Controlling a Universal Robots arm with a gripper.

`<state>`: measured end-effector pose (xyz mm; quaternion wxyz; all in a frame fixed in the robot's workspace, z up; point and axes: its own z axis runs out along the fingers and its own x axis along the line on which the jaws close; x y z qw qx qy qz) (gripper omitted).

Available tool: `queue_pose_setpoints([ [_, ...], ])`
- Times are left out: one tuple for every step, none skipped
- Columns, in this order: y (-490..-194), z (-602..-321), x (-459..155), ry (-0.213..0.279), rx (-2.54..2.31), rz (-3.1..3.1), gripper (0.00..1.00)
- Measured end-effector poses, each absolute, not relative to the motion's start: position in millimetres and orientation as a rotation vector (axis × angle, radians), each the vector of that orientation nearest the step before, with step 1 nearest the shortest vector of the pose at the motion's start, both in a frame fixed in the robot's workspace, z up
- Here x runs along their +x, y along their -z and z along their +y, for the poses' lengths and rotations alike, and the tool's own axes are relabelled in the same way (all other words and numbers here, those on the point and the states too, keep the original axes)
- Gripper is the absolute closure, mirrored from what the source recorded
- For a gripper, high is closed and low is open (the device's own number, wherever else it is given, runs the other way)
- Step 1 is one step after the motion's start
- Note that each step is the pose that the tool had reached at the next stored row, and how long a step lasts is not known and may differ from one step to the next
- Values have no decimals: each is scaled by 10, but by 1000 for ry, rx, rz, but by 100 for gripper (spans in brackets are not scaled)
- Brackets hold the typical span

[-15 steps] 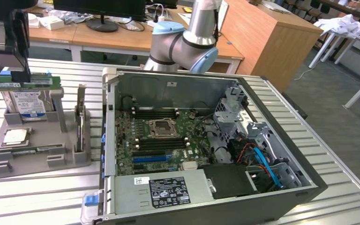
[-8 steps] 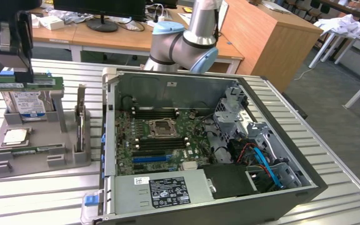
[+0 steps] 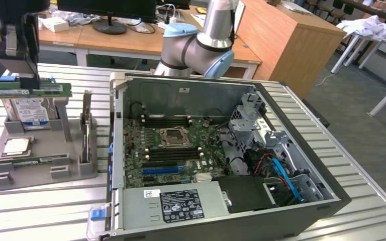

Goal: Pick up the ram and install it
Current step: 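Pick up the ram and move it above insertion slot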

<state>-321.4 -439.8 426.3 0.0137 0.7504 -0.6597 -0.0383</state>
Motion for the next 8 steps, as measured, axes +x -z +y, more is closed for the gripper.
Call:
queue_pose_setpoints([
  [-4261,-4398,-3207,120,2337,-2054,88],
  [-4260,-4398,-3199,120,2337,-2054,88],
  [-4260,-4398,-3192,121,2337,-2054,88],
  [-4259,-4398,-3184,121,2337,-2054,88],
  [-4258,-4398,-3177,121,2336,-2054,88],
  [-4258,-4398,-3169,122,2336,-2054,88],
  [-4257,-4398,-3160,123,2336,-2053,88],
  [-4256,-4398,-3152,123,2335,-2053,88],
])
